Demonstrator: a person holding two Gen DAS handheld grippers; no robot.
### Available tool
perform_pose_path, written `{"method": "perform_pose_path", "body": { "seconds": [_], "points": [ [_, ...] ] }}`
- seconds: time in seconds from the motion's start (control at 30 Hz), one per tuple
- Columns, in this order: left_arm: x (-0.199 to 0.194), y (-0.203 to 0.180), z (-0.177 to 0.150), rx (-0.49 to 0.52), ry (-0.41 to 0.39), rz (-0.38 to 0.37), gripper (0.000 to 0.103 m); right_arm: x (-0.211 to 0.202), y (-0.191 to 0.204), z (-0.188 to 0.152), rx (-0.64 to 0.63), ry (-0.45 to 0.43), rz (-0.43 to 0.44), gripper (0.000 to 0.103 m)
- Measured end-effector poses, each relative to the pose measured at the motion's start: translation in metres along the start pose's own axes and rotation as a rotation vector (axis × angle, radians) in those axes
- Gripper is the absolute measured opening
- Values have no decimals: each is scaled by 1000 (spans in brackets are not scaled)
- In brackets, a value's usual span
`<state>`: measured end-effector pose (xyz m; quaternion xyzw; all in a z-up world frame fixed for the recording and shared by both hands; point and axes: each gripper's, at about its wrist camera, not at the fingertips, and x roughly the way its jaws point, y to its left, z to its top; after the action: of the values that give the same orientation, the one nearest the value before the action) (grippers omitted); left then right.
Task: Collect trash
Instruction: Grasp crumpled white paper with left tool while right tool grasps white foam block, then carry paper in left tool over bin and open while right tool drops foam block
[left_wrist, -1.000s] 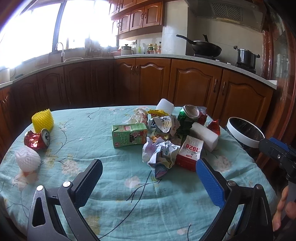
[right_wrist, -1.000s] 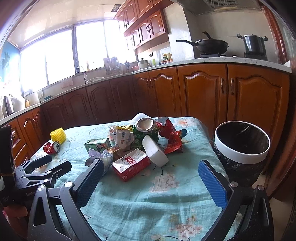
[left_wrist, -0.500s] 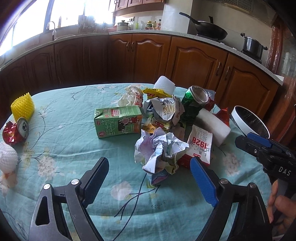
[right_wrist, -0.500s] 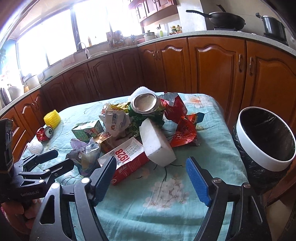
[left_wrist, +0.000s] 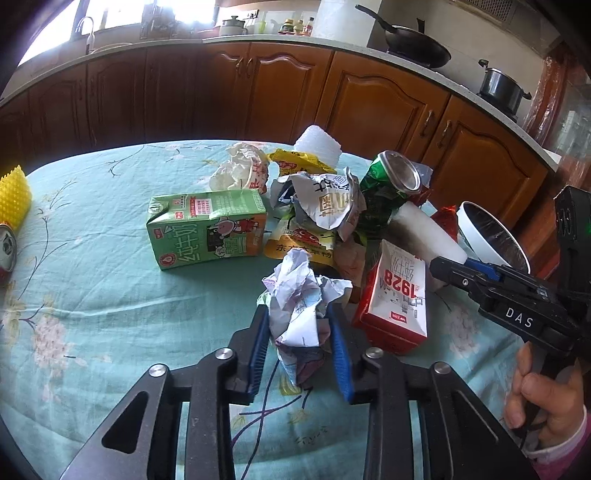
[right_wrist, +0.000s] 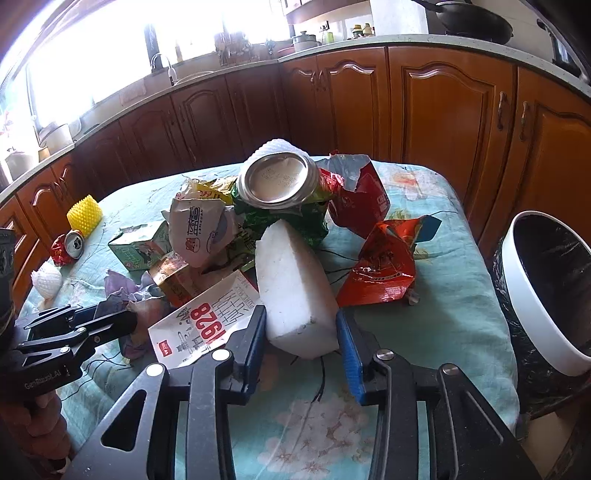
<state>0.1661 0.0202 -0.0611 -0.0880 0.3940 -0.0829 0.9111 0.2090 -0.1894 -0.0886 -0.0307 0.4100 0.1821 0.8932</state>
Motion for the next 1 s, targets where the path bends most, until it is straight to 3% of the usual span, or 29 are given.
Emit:
{"method": "perform_pose_path", "body": {
  "seconds": [0.53,1.0],
  "points": [
    [-67,-35,1,75,-124,-118,24,-72,-23,-19,108,-113,17,36],
    [-23,-100,20,195,-73,-215,24,-107,-98,-32,246,-161,-86,36]
  ]
}}
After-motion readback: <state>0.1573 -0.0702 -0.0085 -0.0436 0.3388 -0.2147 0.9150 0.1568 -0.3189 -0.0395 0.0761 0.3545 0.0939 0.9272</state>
